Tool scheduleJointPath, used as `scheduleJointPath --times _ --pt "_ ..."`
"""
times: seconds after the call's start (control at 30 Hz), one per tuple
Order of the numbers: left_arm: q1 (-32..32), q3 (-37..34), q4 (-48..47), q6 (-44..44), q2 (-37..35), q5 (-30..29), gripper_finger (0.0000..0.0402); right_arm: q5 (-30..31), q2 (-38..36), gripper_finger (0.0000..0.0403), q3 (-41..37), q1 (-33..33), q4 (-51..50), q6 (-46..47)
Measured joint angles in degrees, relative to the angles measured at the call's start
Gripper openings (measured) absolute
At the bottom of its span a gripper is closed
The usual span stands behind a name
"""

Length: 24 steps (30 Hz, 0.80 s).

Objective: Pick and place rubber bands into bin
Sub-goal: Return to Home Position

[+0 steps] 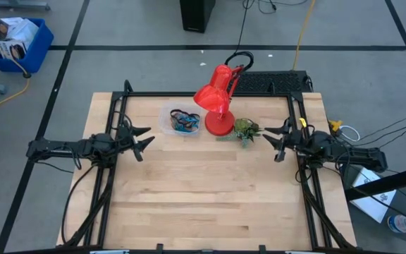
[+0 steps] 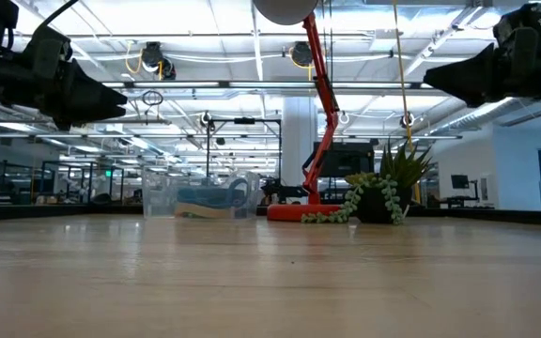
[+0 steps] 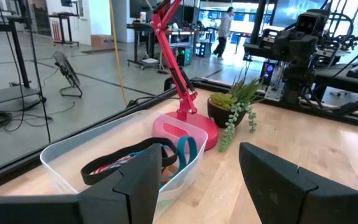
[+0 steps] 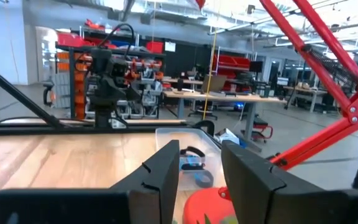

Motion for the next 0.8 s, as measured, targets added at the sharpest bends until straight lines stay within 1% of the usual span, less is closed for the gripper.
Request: scheduleJointPath --times 0.8 --pt "0.0 0.0 0.1 -0.2 0.0 0.1 0.0223 0.0 0.1 0.0116 0.0 0.0 -0.6 0.0"
